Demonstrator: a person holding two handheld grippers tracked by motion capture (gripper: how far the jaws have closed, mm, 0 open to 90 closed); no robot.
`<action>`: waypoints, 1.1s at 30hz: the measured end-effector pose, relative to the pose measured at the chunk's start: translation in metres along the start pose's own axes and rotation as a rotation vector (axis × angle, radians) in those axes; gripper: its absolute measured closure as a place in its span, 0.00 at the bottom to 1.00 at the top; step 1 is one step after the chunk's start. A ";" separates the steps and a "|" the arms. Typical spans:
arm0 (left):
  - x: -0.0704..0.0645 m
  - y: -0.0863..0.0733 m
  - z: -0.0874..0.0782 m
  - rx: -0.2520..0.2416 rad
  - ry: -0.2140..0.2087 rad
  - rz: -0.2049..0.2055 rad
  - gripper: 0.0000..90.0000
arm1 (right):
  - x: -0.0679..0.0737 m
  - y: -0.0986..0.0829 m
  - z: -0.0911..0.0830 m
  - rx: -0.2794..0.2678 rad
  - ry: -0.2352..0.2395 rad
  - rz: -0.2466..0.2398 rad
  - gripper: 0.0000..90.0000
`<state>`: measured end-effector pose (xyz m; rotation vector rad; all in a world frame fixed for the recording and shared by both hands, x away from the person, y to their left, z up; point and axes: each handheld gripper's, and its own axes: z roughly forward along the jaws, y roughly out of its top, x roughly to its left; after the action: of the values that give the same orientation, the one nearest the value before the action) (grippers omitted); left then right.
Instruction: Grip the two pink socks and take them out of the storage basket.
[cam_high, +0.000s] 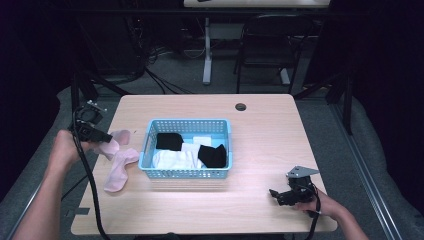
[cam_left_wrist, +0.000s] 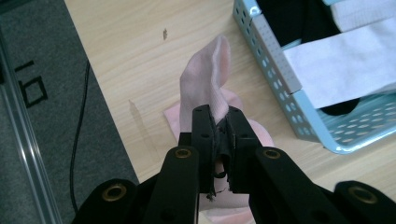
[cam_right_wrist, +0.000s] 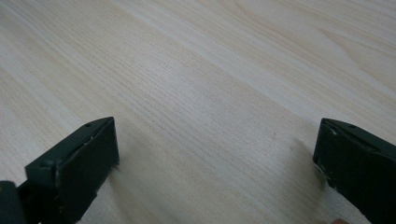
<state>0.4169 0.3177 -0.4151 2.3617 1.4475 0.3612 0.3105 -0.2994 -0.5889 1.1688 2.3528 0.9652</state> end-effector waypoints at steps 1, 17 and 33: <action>0.001 -0.001 0.005 0.005 -0.007 -0.015 0.93 | 0.000 0.000 0.000 0.000 0.000 0.000 0.00; 0.005 -0.019 0.067 0.074 -0.079 -0.076 0.93 | 0.000 0.000 0.000 0.001 0.000 0.000 0.00; 0.006 -0.041 0.099 0.131 -0.120 -0.128 0.83 | 0.000 0.000 0.000 0.001 -0.001 -0.001 0.00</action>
<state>0.4255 0.3246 -0.5218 2.3306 1.5986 0.0930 0.3104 -0.2995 -0.5888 1.1683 2.3530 0.9639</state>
